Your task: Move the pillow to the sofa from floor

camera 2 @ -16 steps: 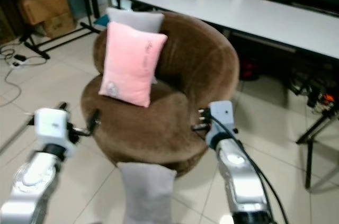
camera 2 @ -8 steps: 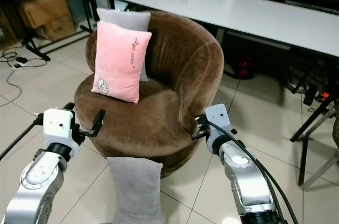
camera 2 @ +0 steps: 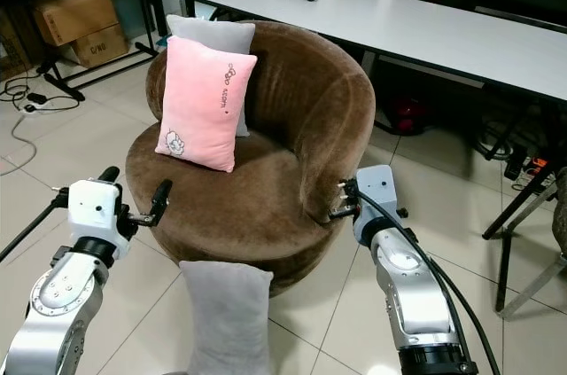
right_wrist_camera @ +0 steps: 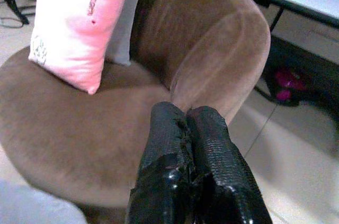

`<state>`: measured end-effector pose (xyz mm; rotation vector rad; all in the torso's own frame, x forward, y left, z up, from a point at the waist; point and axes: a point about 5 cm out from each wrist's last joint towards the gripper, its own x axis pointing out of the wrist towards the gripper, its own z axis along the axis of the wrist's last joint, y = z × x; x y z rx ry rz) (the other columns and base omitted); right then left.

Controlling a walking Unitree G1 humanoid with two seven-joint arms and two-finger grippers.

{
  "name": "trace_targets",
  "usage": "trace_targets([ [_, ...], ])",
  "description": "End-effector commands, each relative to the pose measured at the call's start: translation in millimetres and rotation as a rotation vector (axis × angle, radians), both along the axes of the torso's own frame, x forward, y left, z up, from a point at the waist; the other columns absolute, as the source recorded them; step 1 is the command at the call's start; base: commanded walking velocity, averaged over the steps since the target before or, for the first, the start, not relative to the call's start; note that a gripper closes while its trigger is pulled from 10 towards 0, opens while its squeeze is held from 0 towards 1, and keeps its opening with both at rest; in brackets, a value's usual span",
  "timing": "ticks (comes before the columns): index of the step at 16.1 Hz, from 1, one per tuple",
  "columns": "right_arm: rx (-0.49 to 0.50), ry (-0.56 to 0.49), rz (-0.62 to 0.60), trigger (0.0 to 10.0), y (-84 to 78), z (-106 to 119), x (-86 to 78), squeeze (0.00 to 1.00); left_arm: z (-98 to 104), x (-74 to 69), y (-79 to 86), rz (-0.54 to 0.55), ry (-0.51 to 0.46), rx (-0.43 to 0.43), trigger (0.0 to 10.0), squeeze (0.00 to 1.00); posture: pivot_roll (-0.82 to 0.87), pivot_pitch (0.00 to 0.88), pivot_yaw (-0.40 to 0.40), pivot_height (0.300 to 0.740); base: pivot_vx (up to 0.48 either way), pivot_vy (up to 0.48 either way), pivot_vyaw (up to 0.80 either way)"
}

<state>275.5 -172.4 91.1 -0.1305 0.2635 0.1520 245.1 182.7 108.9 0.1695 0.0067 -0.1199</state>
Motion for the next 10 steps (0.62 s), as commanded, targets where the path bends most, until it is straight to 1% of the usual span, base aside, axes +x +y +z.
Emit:
trace_targets([
  [1, -0.010, -0.016, -0.003, 10.0, 1.0, 1.5, 2.4, 0.00, -0.2, 1.5, 0.2, -0.009, -0.001, 0.001, 10.0, 0.12, 0.03, 0.000, -0.040, 0.740, 0.341, 0.000, 0.80],
  [4, -0.033, -0.034, -0.011, 10.0, 0.7, 0.9, 4.4, 0.00, -0.9, 2.3, -2.3, -0.025, -0.001, -0.003, 10.0, 0.12, 0.02, 0.000, -0.032, 0.740, 0.350, 0.000, 0.80],
  [6, -0.060, -0.036, 0.024, 10.0, 3.5, 0.4, 4.5, 0.00, -1.9, 2.6, -2.9, -0.029, 0.001, -0.006, 10.0, 0.12, 0.02, 0.000, -0.034, 0.740, 0.364, 0.000, 0.80],
  [7, -0.037, -0.035, 0.039, 10.0, 5.5, 0.1, 3.7, 0.00, -3.3, 2.9, -3.3, -0.028, 0.006, -0.008, 10.0, 0.11, 0.02, 0.000, -0.040, 0.740, 0.289, 0.000, 0.00],
  [8, -0.035, -0.036, 0.043, 10.0, 5.7, 0.2, 3.6, 0.00, -3.6, 3.0, -3.3, -0.028, 0.008, -0.008, 10.0, 0.11, 0.02, 0.000, -0.040, 0.740, 0.289, 0.000, 0.00],
  [10, -0.027, -0.039, 0.034, 10.0, 5.0, 0.5, 4.1, 0.00, -5.7, 3.1, -3.3, -0.021, 0.015, -0.002, 10.0, 0.11, 0.02, 0.000, -0.045, 0.740, 0.000, 0.000, 0.00],
])
